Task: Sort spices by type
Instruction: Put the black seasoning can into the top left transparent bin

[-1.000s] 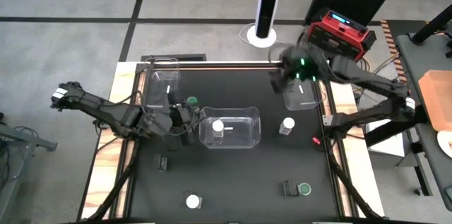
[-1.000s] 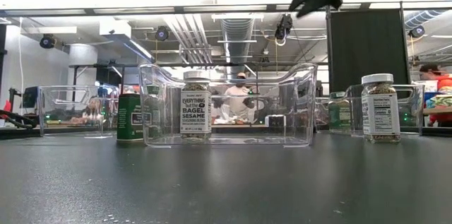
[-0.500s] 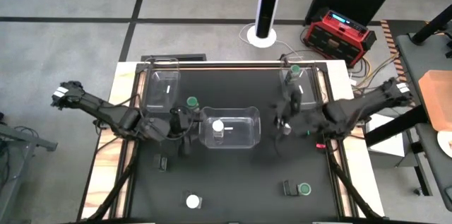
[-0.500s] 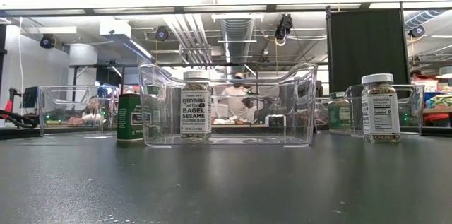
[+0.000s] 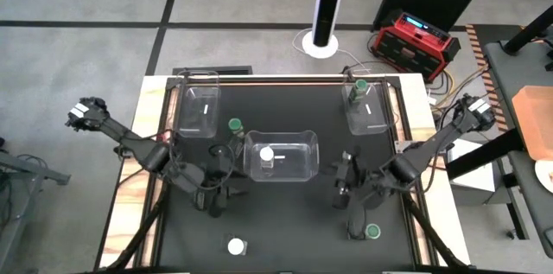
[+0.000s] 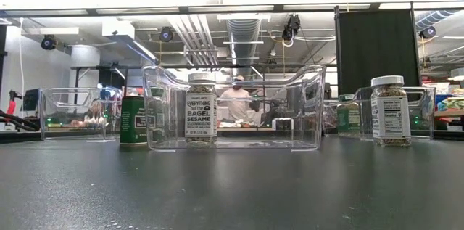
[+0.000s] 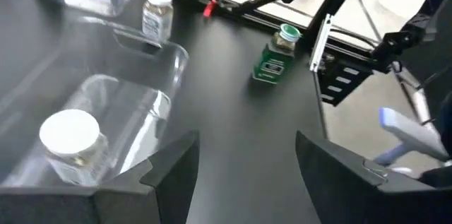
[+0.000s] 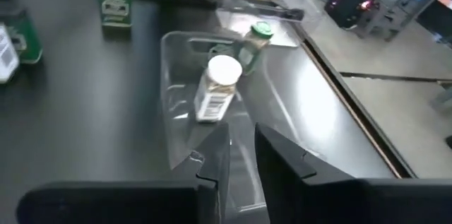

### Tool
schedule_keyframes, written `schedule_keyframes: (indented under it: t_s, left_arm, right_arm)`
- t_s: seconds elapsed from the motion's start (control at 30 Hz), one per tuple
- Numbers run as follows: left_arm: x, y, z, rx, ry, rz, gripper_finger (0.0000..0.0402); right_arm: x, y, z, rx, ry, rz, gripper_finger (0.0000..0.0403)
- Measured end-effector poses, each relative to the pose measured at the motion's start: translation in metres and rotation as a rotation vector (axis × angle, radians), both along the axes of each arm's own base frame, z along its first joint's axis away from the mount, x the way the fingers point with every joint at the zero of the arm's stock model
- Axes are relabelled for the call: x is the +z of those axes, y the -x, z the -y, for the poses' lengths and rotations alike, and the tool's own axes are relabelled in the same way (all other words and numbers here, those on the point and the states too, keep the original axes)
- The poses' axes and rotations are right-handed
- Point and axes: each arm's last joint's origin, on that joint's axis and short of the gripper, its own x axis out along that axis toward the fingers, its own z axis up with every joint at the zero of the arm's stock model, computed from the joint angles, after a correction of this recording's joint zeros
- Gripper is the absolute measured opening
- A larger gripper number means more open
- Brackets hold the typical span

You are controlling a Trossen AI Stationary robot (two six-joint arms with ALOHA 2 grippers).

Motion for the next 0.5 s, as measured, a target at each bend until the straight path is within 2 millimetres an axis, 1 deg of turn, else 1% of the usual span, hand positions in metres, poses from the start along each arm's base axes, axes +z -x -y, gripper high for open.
schedule_keyframes:
  t_s: [0.17, 0.27, 0.37, 0.5]
  left_arm:
    - [-0.004, -0.002, 0.009, 0.016, 0.091, -0.028, 0.0219]
    - [-0.003, -0.004, 0.016, -0.007, 0.148, -0.048, 0.0219]
    - [-0.001, -0.006, 0.024, -0.014, 0.166, -0.071, 0.0219]
    - [0.002, -0.007, 0.031, 0.007, 0.170, -0.145, 0.0219]
  right_arm:
    - [-0.013, -0.004, -0.014, 0.043, 0.035, -0.032, 0.0040]
    - [-0.022, -0.004, -0.026, 0.112, 0.098, -0.073, 0.0027]
    - [-0.030, -0.001, -0.039, 0.177, 0.146, -0.107, 0.0013]
    - [-0.035, 0.004, -0.050, 0.242, 0.106, -0.129, 0.0009]
